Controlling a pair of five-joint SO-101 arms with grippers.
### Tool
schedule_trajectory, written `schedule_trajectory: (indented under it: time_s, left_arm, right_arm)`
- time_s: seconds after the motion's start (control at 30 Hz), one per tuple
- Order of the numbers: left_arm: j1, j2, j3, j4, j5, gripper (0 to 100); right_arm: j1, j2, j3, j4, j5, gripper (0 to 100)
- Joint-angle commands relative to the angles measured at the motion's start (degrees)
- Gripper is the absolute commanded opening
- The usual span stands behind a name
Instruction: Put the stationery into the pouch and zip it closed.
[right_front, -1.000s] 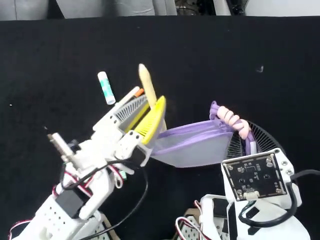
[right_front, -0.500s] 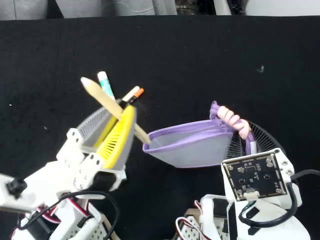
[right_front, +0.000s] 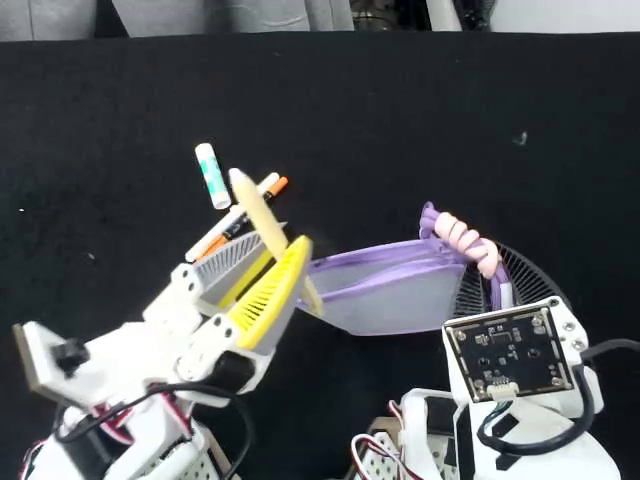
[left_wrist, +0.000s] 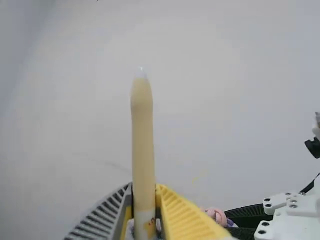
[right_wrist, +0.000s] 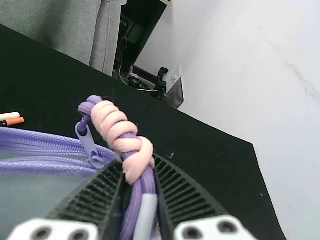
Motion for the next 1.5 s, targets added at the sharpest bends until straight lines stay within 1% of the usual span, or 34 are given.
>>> schedule_trajectory:
  time_s: [0.0,0.1,0.2,0.27,0.43,0.6,0.67,0.73,0.8,0.93,1.0,1.13,1.3,1.37,1.47]
  left_arm:
    - [0.7,-0.1,4.8,-7.1,0.4,3]
    - [0.6,-0.1,7.4,-10.4,0.4,3]
    - [0.1,0.0,6.8,-11.4,0.4,3]
    - [0.0,0.2,3.9,-10.8,0.4,3]
    - [-3.7,0.4,-2.8,-6.8,0.4,3]
    - [-4.5,0.7,-2.2,-7.1,0.3,3]
    - [-4.7,2.1,-1.0,-10.6,0.2,3]
    - [-6.5,4.6,0.9,-16.0,-2.1,3]
    - [-7.3,7.7,2.2,-19.7,-3.9,3]
    - [-7.1,12.2,2.3,-20.4,-2.5,3]
    - [-7.0,12.3,2.7,-20.4,-1.0,3]
    - [-7.0,12.9,4.6,-20.3,-0.8,3]
    - [-3.0,12.9,9.2,-20.3,-1.1,3]
    - [-0.7,12.9,10.9,-20.4,-4.2,3]
    - [2.9,12.9,12.9,-20.4,-11.2,3]
  right_arm:
    - [-0.6,1.9,0.0,-1.2,0.0,1.1]
    - [-0.6,1.9,0.0,-1.2,0.0,1.1]
    - [-0.6,1.9,0.0,-1.2,0.0,1.1]
    - [-0.6,1.9,0.0,-1.2,0.0,1.1]
    - [-0.6,1.9,0.0,-1.1,0.0,1.1]
    - [-0.6,1.7,0.0,-1.0,0.0,1.1]
    - [-0.6,1.7,0.0,-1.0,0.0,1.1]
    - [-0.6,1.6,0.0,-1.0,0.0,1.1]
    - [-0.6,1.6,0.0,-1.0,0.0,1.1]
    - [-0.6,1.6,0.0,-1.0,0.0,1.1]
    - [-0.6,1.5,0.0,-1.0,0.0,1.1]
    - [-0.6,1.5,0.0,-1.0,0.0,1.1]
    - [-0.6,1.6,0.0,-1.1,0.0,1.1]
    - [-0.6,1.6,0.0,-1.1,0.0,1.1]
    - [-0.6,1.6,0.0,-1.0,1.2,1.1]
